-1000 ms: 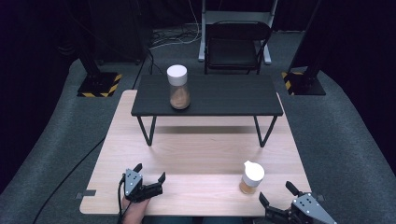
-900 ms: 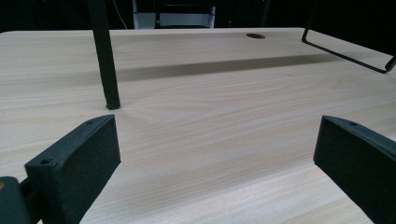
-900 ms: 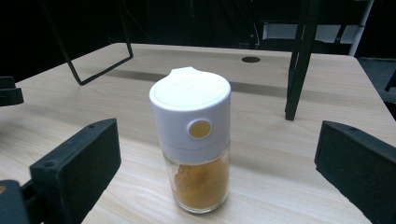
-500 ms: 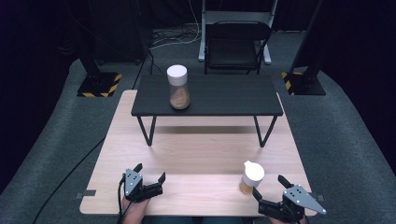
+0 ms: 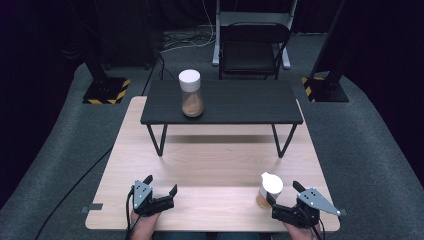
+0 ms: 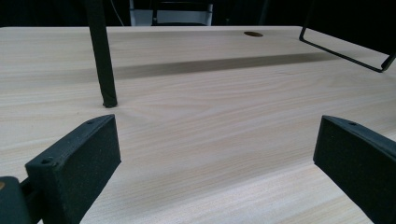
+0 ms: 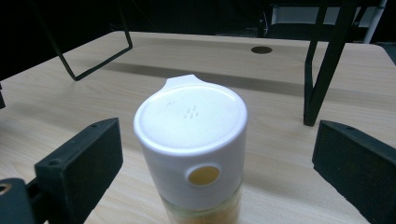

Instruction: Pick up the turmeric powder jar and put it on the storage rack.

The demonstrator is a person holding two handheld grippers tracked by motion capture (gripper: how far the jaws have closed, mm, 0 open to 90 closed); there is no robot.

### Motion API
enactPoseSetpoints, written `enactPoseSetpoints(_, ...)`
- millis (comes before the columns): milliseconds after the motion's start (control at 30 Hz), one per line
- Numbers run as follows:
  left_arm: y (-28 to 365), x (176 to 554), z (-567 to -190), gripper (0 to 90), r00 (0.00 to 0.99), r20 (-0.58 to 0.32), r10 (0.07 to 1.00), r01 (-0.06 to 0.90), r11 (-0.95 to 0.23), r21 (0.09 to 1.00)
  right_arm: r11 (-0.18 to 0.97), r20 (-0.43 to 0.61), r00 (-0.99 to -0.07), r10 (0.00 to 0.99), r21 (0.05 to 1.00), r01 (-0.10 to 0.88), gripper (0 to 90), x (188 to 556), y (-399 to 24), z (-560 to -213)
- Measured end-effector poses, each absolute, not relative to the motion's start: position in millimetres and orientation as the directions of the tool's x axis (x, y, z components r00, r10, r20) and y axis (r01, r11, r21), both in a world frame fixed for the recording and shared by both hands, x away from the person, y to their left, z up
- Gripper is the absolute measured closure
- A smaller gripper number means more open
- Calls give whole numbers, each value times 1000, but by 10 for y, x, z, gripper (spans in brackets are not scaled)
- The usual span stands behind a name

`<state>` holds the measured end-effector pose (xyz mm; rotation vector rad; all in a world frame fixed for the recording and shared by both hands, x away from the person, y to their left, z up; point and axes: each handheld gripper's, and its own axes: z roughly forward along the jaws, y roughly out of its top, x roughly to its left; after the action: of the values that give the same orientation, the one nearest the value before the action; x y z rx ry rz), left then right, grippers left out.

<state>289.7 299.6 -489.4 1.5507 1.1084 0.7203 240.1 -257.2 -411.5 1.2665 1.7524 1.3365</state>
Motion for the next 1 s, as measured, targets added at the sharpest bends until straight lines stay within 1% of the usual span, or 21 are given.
enactPoseSetpoints(167,2995,2897,-4894,2,389,-96,916,285,-21,958,62,78,-385,920,938,340,13,2479,-2527,-4118)
enactPoseSetpoints(333,3003,2903,-4890,3,393,-98,914,288,-22,957,61,89,-394,915,933,354,18,2537,-2509,-4116)
enactPoseSetpoints(467,3002,2900,-4892,3,392,-98,915,287,-21,958,68,88,-398,913,930,362,35,2571,-2491,-4108)
enactPoseSetpoints(633,3001,2898,-4894,2,392,-97,915,286,-20,958,100,67,-420,905,926,364,139,2601,-2495,-4099)
enactPoseSetpoints(667,3001,2899,-4893,3,392,-97,915,286,-21,958,103,67,-421,904,924,369,183,2606,-2495,-4093)
enactPoseSetpoints(700,3000,2897,-4893,2,392,-96,915,285,-22,958,110,68,-430,900,920,376,248,2622,-2511,-4087)
enactPoseSetpoints(733,3000,2894,-4894,3,392,-94,915,284,-24,959,120,72,-442,894,912,391,281,2648,-2530,-4069)
enactPoseSetpoints(1000,2999,2892,-4896,3,394,-91,915,281,-26,959,175,16,-454,891,911,374,297,2661,-2489,-4040)
